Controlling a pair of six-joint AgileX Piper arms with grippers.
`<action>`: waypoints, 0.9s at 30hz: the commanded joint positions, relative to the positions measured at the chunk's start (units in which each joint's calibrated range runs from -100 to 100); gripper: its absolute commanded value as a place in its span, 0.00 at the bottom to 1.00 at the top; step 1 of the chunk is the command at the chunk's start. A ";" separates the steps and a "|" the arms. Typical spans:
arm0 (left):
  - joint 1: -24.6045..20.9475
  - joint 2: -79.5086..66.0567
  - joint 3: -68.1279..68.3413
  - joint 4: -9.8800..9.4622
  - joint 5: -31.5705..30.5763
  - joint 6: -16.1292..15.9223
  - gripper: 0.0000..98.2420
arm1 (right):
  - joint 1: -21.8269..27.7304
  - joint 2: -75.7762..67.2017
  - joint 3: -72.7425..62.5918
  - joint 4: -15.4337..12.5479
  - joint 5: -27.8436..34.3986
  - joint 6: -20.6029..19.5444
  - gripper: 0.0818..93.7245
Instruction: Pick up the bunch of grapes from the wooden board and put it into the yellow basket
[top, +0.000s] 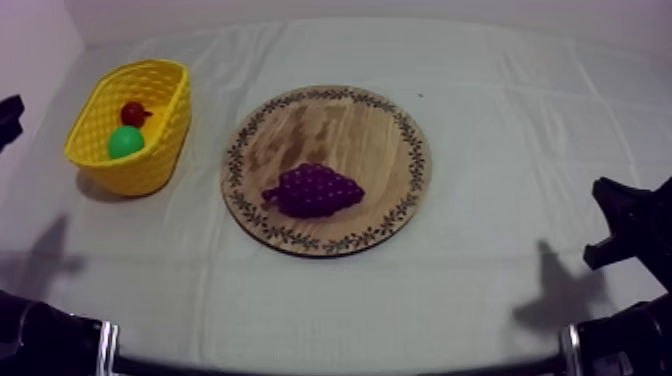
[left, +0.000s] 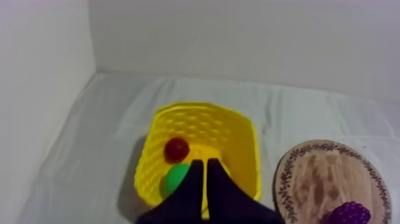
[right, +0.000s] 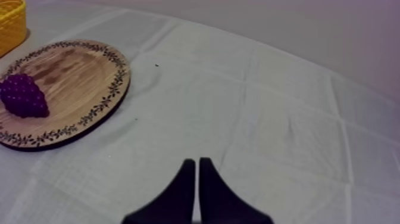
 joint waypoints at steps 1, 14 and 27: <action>1.50 5.33 -10.48 0.19 3.01 -1.03 0.00 | 0.02 -0.01 -0.03 0.01 0.00 -0.01 0.00; 13.14 23.59 -37.42 -1.02 17.65 -4.08 0.00 | 0.02 -0.01 -0.03 0.01 0.00 -0.01 0.00; 23.54 39.81 -49.62 -4.30 23.48 -5.10 0.00 | 0.02 -0.01 -0.03 0.01 0.00 -0.01 0.00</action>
